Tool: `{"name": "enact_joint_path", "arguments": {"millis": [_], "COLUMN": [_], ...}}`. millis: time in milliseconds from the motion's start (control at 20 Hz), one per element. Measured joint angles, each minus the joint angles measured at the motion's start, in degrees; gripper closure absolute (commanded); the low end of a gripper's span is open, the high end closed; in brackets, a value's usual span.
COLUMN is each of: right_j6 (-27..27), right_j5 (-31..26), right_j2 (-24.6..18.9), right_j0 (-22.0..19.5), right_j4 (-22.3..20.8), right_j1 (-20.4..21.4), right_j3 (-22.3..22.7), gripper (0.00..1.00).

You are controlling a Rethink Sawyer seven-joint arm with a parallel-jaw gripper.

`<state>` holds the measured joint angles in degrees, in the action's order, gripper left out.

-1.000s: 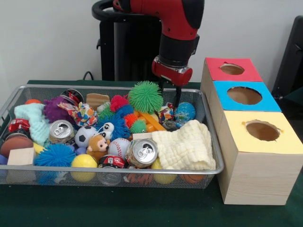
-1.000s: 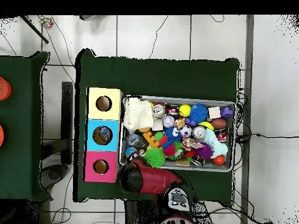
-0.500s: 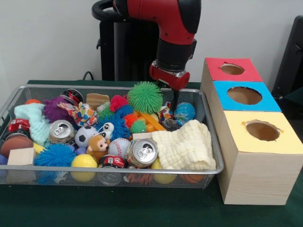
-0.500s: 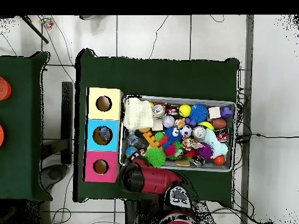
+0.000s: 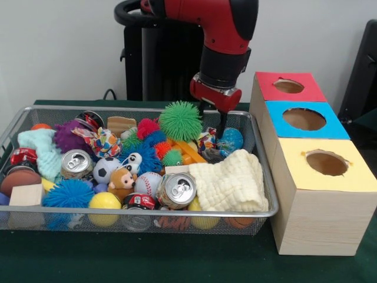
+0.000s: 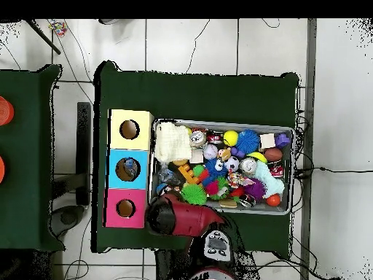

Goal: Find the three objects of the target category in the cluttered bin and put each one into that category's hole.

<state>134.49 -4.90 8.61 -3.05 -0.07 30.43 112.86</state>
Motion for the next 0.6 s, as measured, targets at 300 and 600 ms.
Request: {"name": "enact_joint_path", "arguments": {"millis": [300, 600], "right_j6": [0.00, 0.00], "right_j5": [-5.33, -7.24], "right_j2": [1.94, 2.87], "right_j0": [2.09, 2.17], "right_j4": [2.77, 4.26], "right_j1": [1.16, 2.20], "right_j3": [-3.75, -7.38], "gripper": [0.00, 0.00]}}
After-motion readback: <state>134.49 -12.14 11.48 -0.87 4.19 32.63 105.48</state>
